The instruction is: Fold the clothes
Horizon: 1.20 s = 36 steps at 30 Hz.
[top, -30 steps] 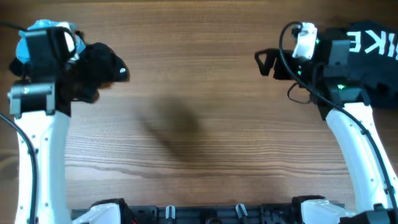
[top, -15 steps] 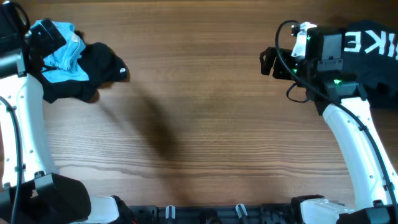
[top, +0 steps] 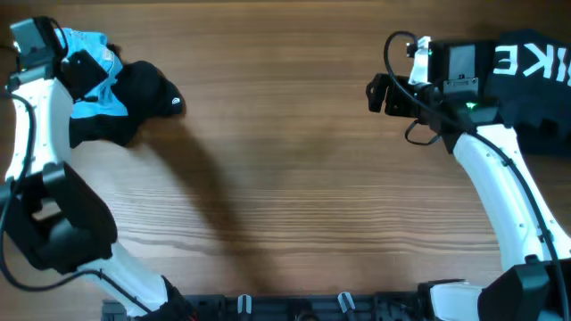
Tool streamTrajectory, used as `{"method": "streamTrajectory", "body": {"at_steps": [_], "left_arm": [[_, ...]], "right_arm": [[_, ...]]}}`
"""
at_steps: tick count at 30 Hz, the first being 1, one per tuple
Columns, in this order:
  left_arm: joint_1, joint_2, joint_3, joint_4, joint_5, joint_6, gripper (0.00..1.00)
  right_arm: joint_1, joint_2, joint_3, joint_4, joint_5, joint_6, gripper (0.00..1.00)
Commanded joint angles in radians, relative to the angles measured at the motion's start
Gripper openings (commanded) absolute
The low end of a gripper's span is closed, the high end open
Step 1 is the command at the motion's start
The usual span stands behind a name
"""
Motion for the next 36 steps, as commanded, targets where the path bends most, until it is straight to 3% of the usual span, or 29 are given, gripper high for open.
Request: {"method": "streamTrajectory", "body": {"at_steps": [1, 8, 9, 11, 13, 16, 24, 31, 33, 36], "left_arm": [[0.019, 0.070, 0.013, 0.010, 0.005, -0.074, 0.78], [0.018, 0.186, 0.013, 0.131, 0.023, -0.074, 0.83], [0.018, 0.196, 0.013, 0.152, 0.034, -0.074, 0.76], [0.018, 0.203, 0.013, 0.185, 0.062, -0.074, 0.48], [0.018, 0.200, 0.013, 0.230, 0.107, -0.074, 0.31], [0.018, 0.186, 0.013, 0.274, 0.159, -0.074, 0.20], [0.017, 0.018, 0.015, 0.273, 0.292, -0.073, 0.04], [-0.040, -0.307, 0.015, 0.279, 0.383, -0.074, 0.04], [-0.074, -0.400, 0.015, 0.289, 0.383, -0.074, 0.04], [-0.149, -0.567, 0.015, 0.311, 0.382, -0.105, 0.04]], "right_arm": [[0.003, 0.010, 0.003, -0.015, -0.020, -0.012, 1.00], [0.003, 0.010, 0.003, -0.037, -0.020, -0.011, 1.00], [0.003, 0.010, 0.003, -0.037, -0.020, -0.011, 1.00], [0.003, 0.010, 0.003, -0.036, -0.020, -0.011, 1.00], [0.003, 0.010, 0.003, -0.035, -0.020, -0.009, 1.00], [0.003, 0.010, 0.003, -0.030, -0.020, -0.009, 1.00], [0.003, 0.010, 0.003, -0.021, -0.020, -0.009, 1.00], [0.003, 0.010, 0.003, -0.020, -0.072, -0.010, 0.99], [0.003, 0.005, 0.003, -0.020, -0.124, -0.009, 0.88], [0.003, -0.058, 0.004, 0.045, -0.309, -0.008, 0.85]]}}
